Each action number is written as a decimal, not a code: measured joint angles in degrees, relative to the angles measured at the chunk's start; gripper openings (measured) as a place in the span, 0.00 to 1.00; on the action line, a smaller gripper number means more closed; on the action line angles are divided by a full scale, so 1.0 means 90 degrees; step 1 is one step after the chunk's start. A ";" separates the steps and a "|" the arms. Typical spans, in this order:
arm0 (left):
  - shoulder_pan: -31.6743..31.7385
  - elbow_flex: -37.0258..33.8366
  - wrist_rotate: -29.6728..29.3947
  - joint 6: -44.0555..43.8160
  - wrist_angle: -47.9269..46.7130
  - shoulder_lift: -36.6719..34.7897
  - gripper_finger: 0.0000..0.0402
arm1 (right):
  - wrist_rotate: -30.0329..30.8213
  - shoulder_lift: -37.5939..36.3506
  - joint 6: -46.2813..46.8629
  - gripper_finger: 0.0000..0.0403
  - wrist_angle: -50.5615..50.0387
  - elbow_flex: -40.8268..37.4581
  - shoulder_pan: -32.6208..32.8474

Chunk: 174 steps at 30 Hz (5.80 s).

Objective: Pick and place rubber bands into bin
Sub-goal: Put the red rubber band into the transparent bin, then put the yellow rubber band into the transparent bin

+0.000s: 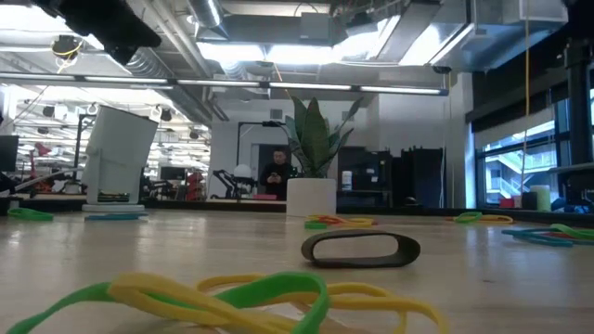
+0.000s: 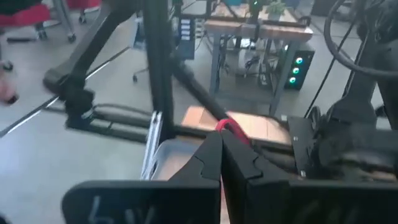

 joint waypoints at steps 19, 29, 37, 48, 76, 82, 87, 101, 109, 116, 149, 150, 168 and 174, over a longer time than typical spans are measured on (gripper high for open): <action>0.0000 -0.0158 0.0146 0.0006 -0.0215 -0.0391 0.00 | -0.0087 0.2545 0.1864 0.00 0.1989 0.0885 -0.0325; 0.0000 -0.0158 0.0154 0.0054 -0.0209 -0.0392 0.00 | -0.0894 0.2623 0.2415 0.00 0.2011 0.0891 -0.0315; 0.0000 -0.0158 0.0163 0.0008 -0.0209 -0.0392 0.00 | -0.0675 0.2624 0.3052 0.11 0.1658 0.0888 -0.0332; 0.0000 -0.0158 0.0200 0.0003 -0.0206 -0.0392 0.00 | -0.0887 0.2538 0.2991 0.33 0.1346 0.0882 -0.0369; -0.0393 0.0257 0.0828 -0.0174 -0.0217 0.1421 0.01 | -0.0165 -0.0726 0.2857 0.01 -0.4021 -0.1846 0.0311; -0.0243 0.0832 0.0599 -0.0160 -0.0226 0.2399 0.01 | -0.0151 -0.2923 0.3191 0.01 -0.2012 -0.5039 0.0293; 0.0139 0.1528 0.0478 0.0048 -0.0262 0.3328 0.01 | -0.0165 -0.4864 0.3377 0.01 -0.1331 -0.7051 0.0253; 0.1780 0.4715 0.0989 -0.0172 -0.1736 0.6429 0.01 | -0.0166 -0.8889 0.3147 0.01 -0.1847 -0.9973 0.0243; 0.2515 0.5992 0.1447 -0.0183 -0.1952 0.7787 0.01 | -0.0164 -0.9945 0.3189 0.01 -0.1857 -1.0694 0.0243; 0.3119 0.6222 0.2156 0.0187 -0.2052 0.8515 0.10 | -0.0157 -1.0024 0.3213 0.01 -0.1783 -1.0745 0.0243; 0.2903 0.6210 0.1767 0.1834 -0.1481 0.9612 0.16 | 0.0069 -1.0019 0.3522 0.01 -0.1679 -1.0740 -0.0082; 0.2905 0.6207 0.1769 0.1834 -0.1484 0.9593 0.16 | 0.0071 -1.0019 0.3525 0.01 -0.1666 -1.0740 -0.0082; 0.2897 0.7288 0.2057 0.2218 -0.2490 0.9509 0.00 | 0.0071 -1.0019 0.3496 0.01 -0.1661 -1.0740 -0.0082; 0.2897 0.7369 0.1632 0.2223 -0.2512 0.9531 0.01 | 0.0071 -1.0019 0.3482 0.01 -0.1664 -1.0740 -0.0082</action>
